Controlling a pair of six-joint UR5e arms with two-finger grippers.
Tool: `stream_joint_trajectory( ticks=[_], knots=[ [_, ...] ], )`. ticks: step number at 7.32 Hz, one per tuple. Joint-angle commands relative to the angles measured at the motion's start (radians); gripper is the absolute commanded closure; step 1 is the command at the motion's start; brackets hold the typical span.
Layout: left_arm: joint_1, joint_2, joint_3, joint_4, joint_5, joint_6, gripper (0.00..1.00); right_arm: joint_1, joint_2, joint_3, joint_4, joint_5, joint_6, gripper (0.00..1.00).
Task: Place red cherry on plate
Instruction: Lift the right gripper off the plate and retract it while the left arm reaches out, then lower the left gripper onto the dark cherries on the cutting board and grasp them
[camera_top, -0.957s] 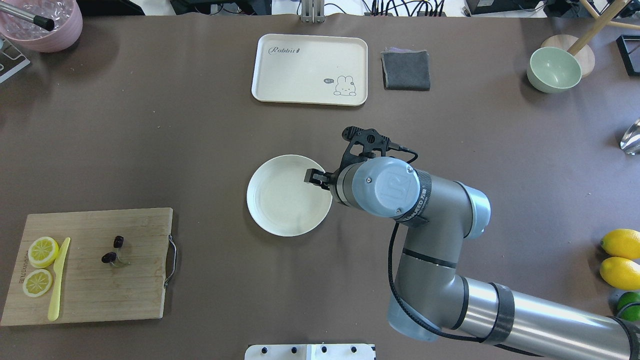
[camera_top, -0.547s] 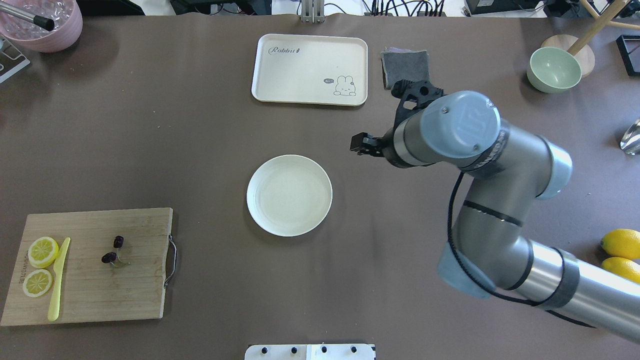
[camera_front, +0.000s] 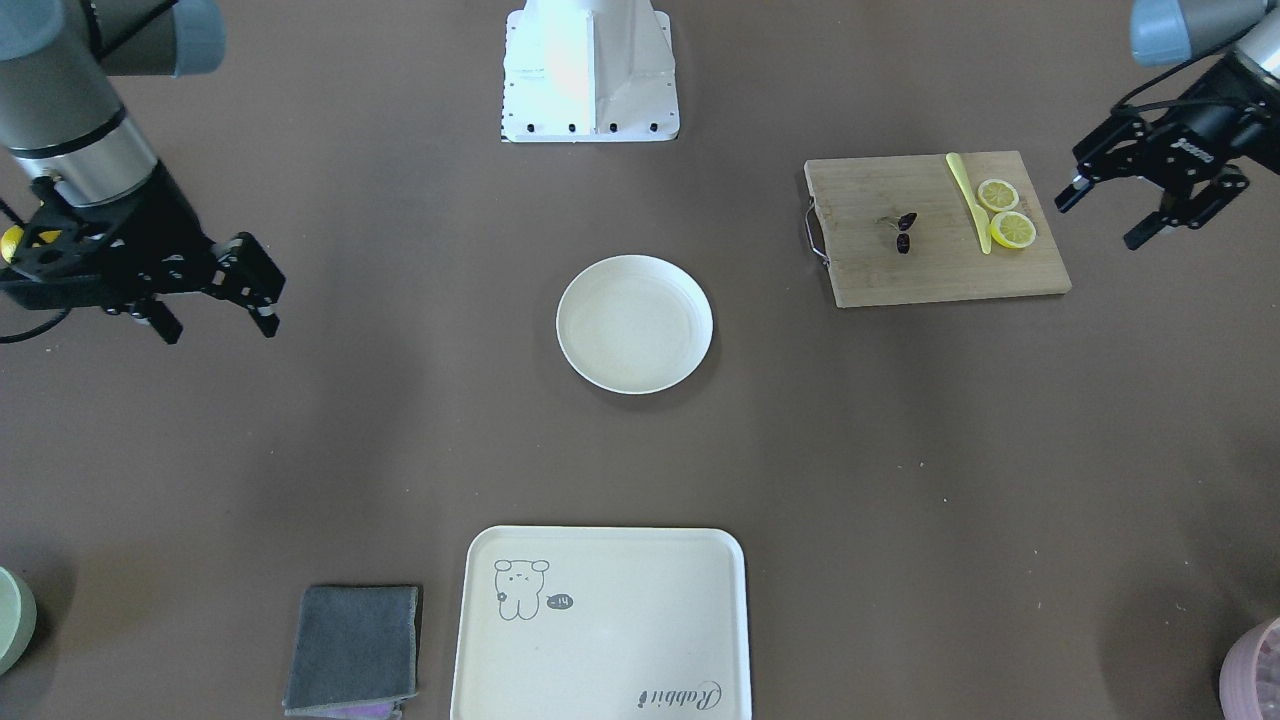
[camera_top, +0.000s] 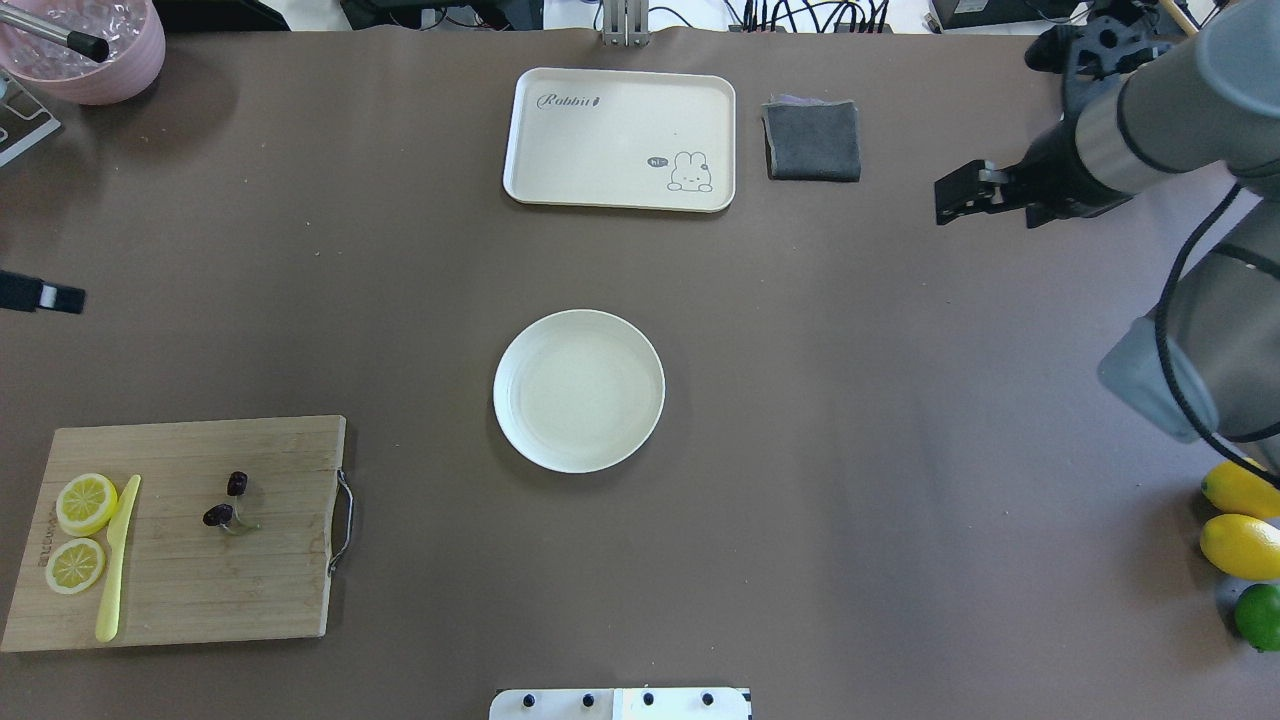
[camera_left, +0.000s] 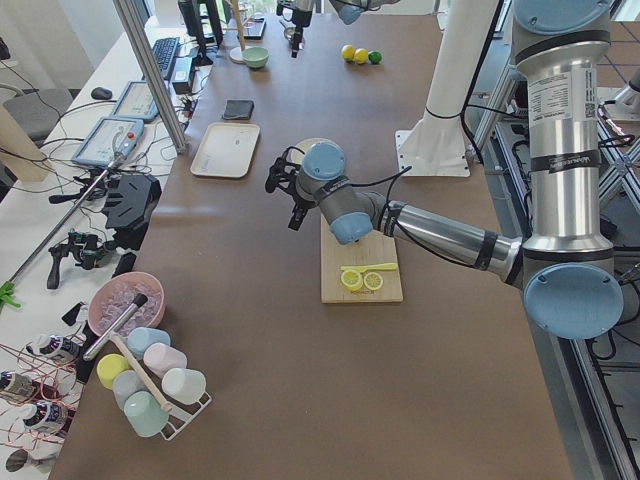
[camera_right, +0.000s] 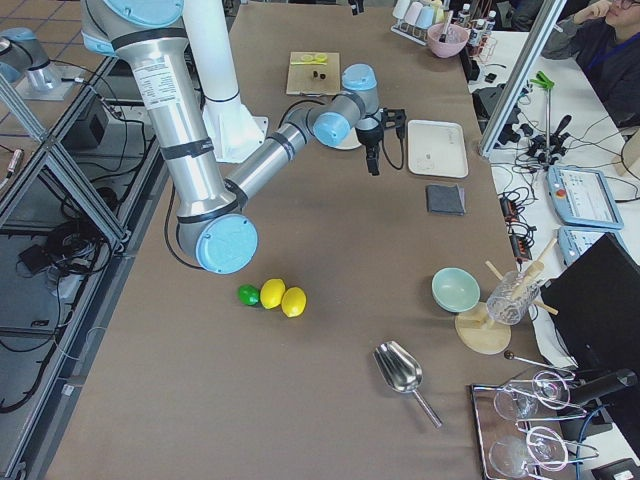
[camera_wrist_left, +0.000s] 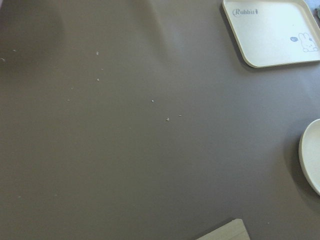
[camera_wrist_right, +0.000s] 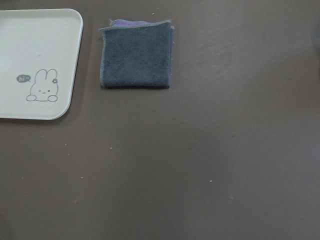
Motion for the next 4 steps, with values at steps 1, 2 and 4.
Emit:
stream_joint_trajectory(
  ticks=[1, 2, 4],
  knots=[
    [0.267, 0.048, -0.027, -0.029, 0.258, -0.094, 0.03, 0.155, -0.084, -0.014, -0.001, 0.104, -0.223, 0.0],
    [0.341, 0.082, -0.027, -0.03, 0.32, -0.102, 0.03, 0.215, -0.132, -0.014, -0.001, 0.136, -0.326, 0.0],
    [0.47, 0.093, -0.024, -0.03, 0.421, -0.128, 0.09, 0.238, -0.153, -0.026, 0.004, 0.141, -0.367, 0.0]
  ],
)
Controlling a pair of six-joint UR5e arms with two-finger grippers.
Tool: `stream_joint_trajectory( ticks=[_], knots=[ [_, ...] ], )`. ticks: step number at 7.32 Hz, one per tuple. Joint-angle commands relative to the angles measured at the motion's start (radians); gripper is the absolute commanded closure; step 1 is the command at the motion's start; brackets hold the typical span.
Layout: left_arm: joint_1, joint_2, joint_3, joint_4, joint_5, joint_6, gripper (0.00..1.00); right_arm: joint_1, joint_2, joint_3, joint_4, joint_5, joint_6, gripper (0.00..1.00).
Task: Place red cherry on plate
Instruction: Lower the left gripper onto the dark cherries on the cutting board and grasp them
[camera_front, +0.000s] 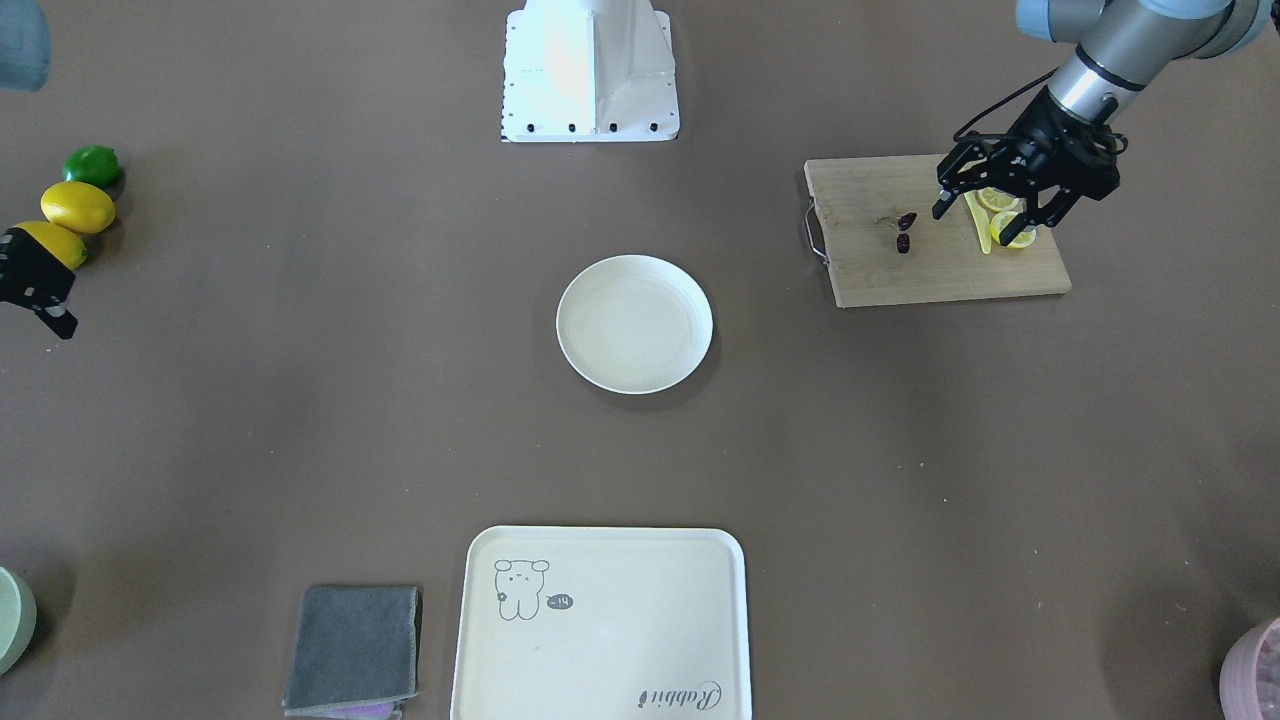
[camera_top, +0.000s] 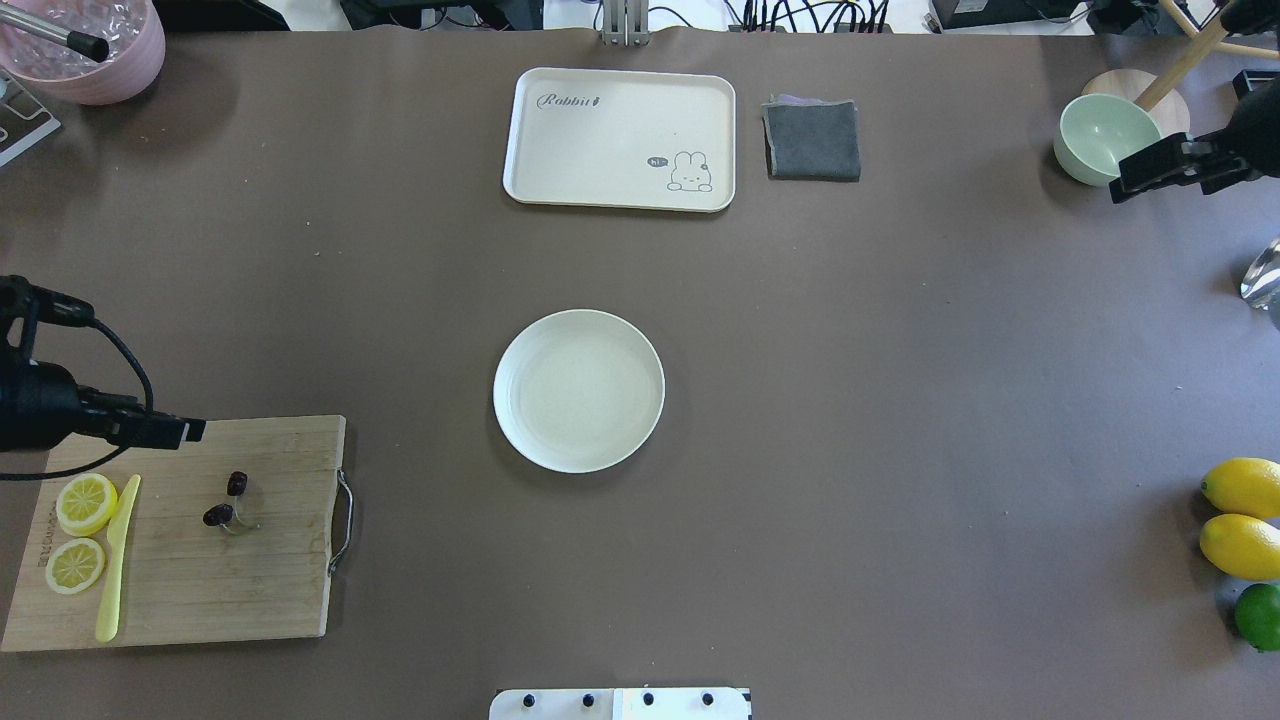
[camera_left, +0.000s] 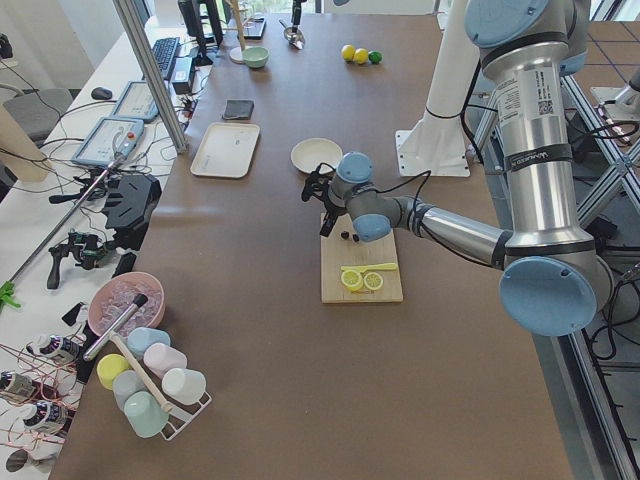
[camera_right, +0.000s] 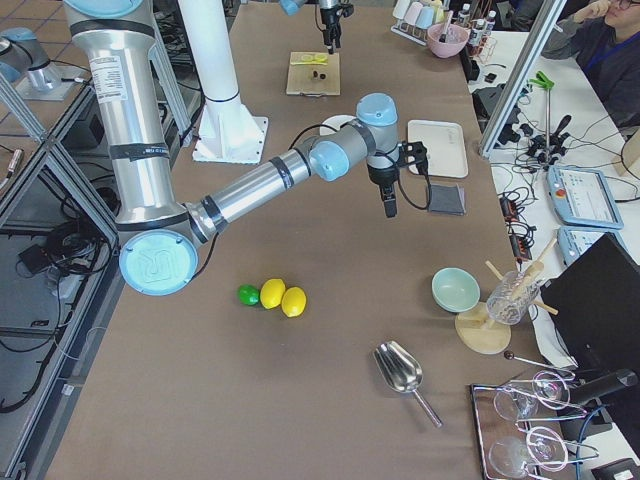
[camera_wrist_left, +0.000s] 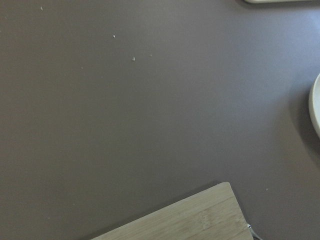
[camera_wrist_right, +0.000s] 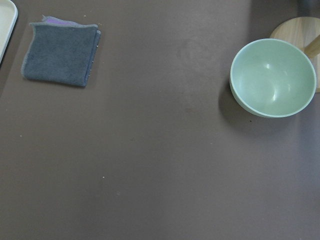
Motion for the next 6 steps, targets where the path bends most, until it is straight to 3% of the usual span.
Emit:
stream_joint_trajectory(
  ticks=[1, 3, 6],
  knots=[
    [0.12, 0.018, 0.002, -0.004, 0.079, -0.017, 0.18, 0.02, -0.019, -0.007, 0.003, 0.008, -0.033, 0.0],
    [0.175, 0.026, 0.008, -0.01, 0.088, -0.016, 0.42, 0.019, -0.025, -0.01, 0.008, 0.005, -0.033, 0.0],
    [0.237, 0.038, 0.025, -0.011, 0.138, -0.016, 0.44, 0.022, -0.028, -0.01, 0.008, 0.007, -0.033, 0.0]
  ],
)
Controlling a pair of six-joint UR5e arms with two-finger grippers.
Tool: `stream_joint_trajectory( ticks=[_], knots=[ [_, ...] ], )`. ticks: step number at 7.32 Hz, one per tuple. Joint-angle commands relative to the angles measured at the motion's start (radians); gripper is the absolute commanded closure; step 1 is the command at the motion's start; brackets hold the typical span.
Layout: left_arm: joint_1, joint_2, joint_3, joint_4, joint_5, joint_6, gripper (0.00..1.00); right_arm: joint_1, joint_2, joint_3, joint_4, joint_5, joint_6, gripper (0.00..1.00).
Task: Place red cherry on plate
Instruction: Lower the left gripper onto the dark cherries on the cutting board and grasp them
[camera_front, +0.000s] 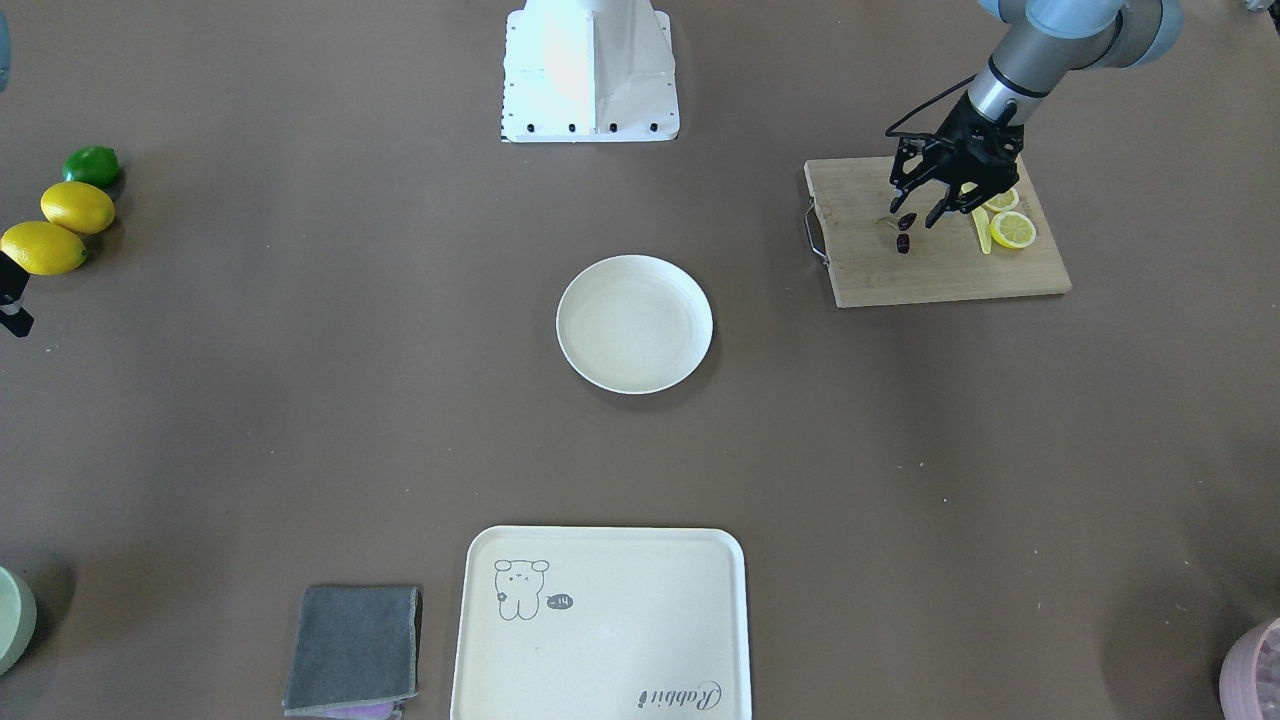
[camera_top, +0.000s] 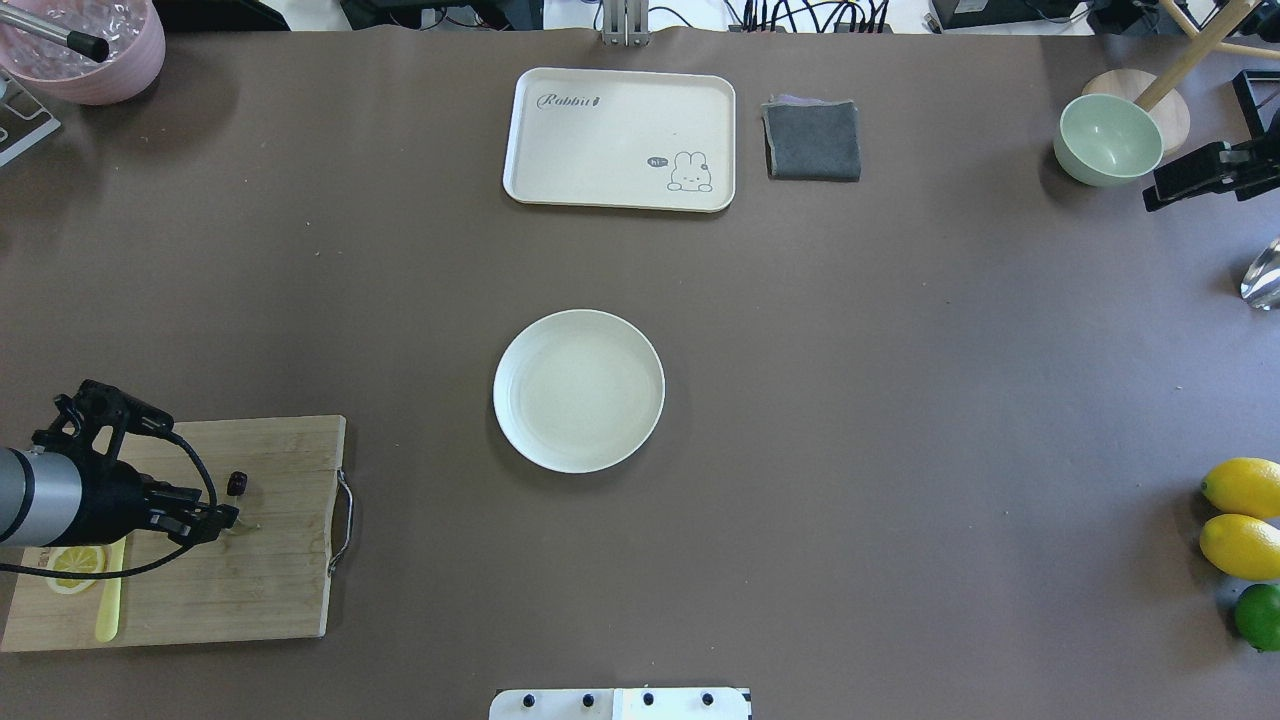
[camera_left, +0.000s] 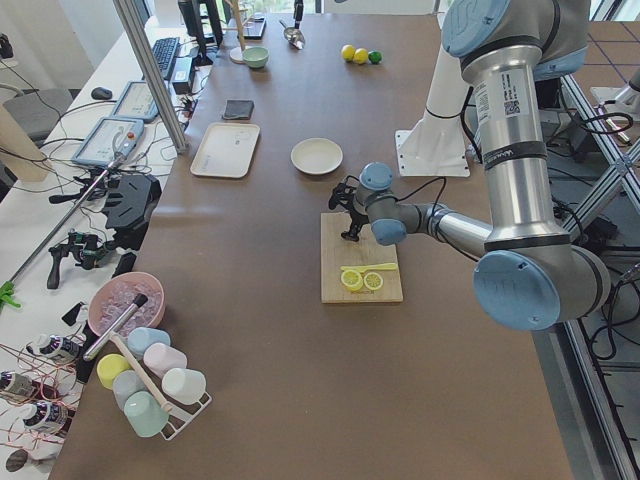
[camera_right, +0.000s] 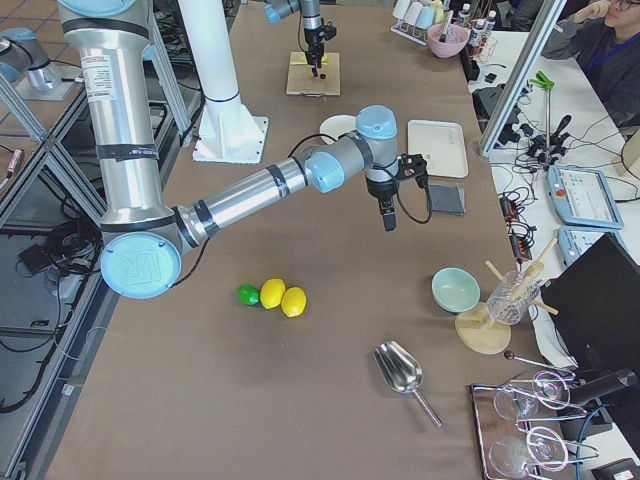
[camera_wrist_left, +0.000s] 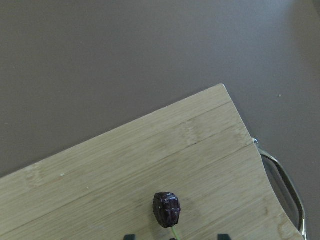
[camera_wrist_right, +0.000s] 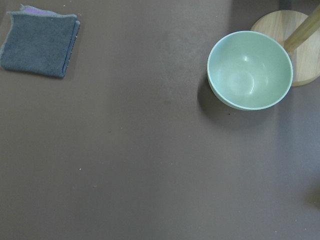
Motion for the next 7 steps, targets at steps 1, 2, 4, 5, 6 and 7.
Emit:
stream_joint_trajectory(
  ticks=[1, 2, 4, 5, 6, 7],
  knots=[
    [0.016, 0.004, 0.01, -0.001, 0.011, 0.002, 0.45, 0.001, 0.0, 0.0, 0.0, 0.001, 0.0, 0.0],
    [0.016, 0.004, 0.015, -0.001, 0.011, 0.005, 0.48, 0.001, 0.0, 0.0, 0.002, 0.002, 0.0, 0.0],
    [0.016, 0.004, 0.015, -0.021, 0.011, 0.007, 0.74, 0.001, -0.002, 0.0, 0.002, 0.002, 0.0, 0.0],
    [0.016, 0.015, 0.021, -0.047, 0.011, 0.005, 0.9, 0.001, 0.0, 0.003, 0.0, 0.002, 0.003, 0.0],
    [0.016, 0.026, 0.024, -0.067, 0.013, 0.007, 1.0, 0.001, 0.0, 0.003, 0.0, 0.001, 0.003, 0.0],
    [0.015, 0.041, 0.025, -0.095, 0.013, 0.007, 1.0, 0.001, 0.0, 0.003, 0.0, 0.001, 0.003, 0.0]
  ],
)
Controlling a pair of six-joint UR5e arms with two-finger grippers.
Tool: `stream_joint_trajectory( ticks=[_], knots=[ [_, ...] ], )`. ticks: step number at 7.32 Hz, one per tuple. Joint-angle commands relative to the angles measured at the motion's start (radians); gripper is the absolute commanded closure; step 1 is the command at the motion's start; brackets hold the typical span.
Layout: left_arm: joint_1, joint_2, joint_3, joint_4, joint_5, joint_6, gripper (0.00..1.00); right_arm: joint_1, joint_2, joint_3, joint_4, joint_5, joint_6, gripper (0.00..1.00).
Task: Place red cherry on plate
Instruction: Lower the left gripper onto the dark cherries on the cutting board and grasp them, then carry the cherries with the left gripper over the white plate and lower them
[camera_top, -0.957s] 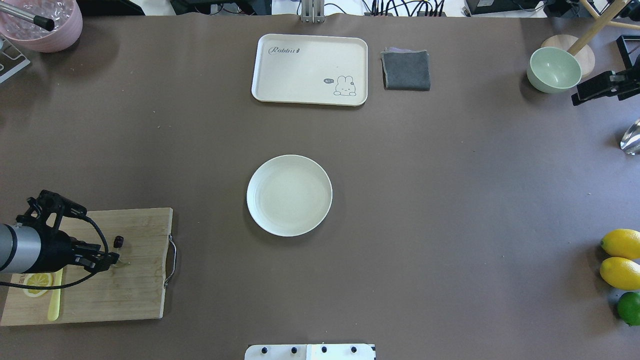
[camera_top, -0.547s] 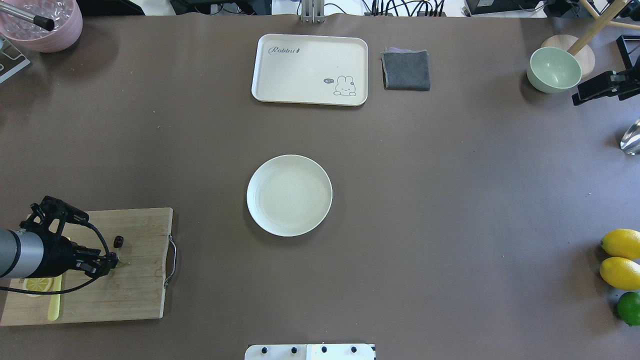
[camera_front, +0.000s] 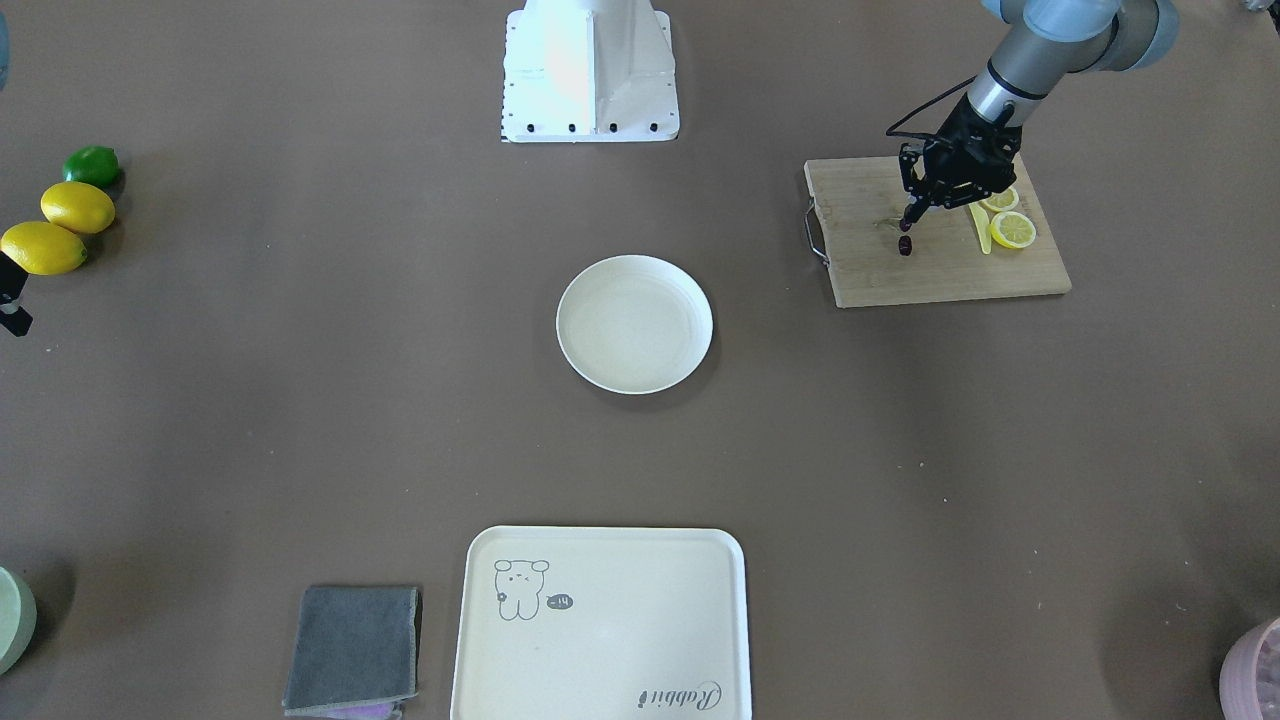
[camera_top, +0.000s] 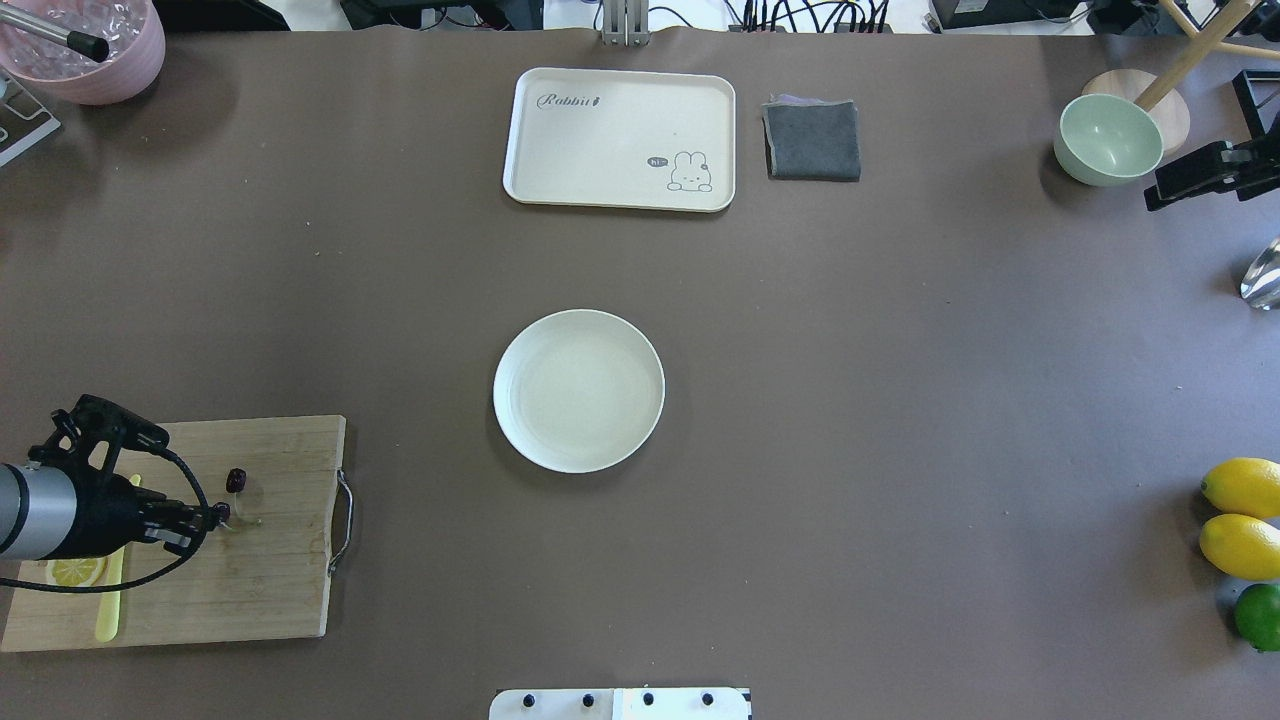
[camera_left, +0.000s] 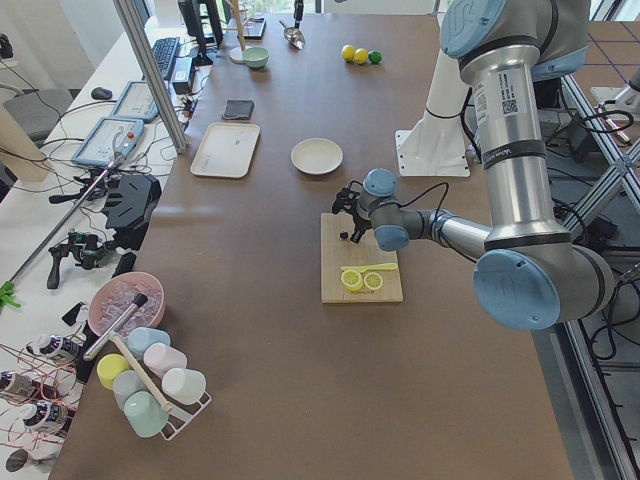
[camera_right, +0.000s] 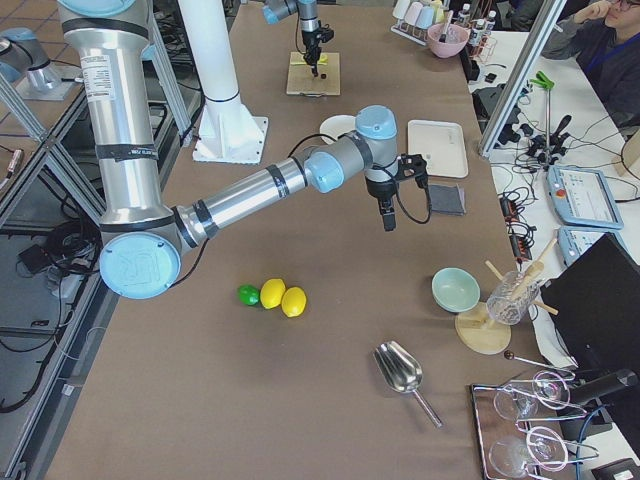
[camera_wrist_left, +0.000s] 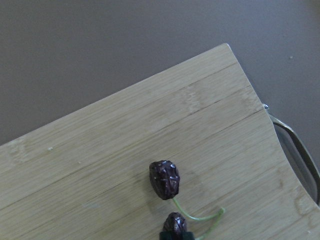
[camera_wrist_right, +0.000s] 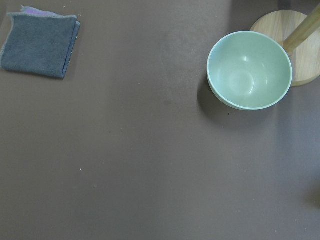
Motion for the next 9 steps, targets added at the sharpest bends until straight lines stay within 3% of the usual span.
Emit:
stream_joint_trajectory(
  ticks=[1, 4, 6, 9],
  knots=[
    [-0.015, 0.018, 0.0, -0.071, -0.001, -0.003, 1.0, 0.005, -0.001, 0.0, 0.0, 0.001, -0.001, 0.0],
    [-0.033, -0.034, -0.011, -0.18, -0.012, -0.035, 1.0, 0.015, -0.003, -0.001, -0.005, 0.003, -0.003, 0.0],
    [-0.04, -0.213, 0.018, -0.163, -0.012, -0.298, 1.0, 0.032, -0.033, 0.0, 0.008, 0.004, -0.004, 0.0],
    [-0.04, -0.506, 0.162, -0.108, 0.008, -0.519, 1.0, 0.081, -0.049, -0.001, -0.003, 0.045, -0.007, 0.0]
  ],
)
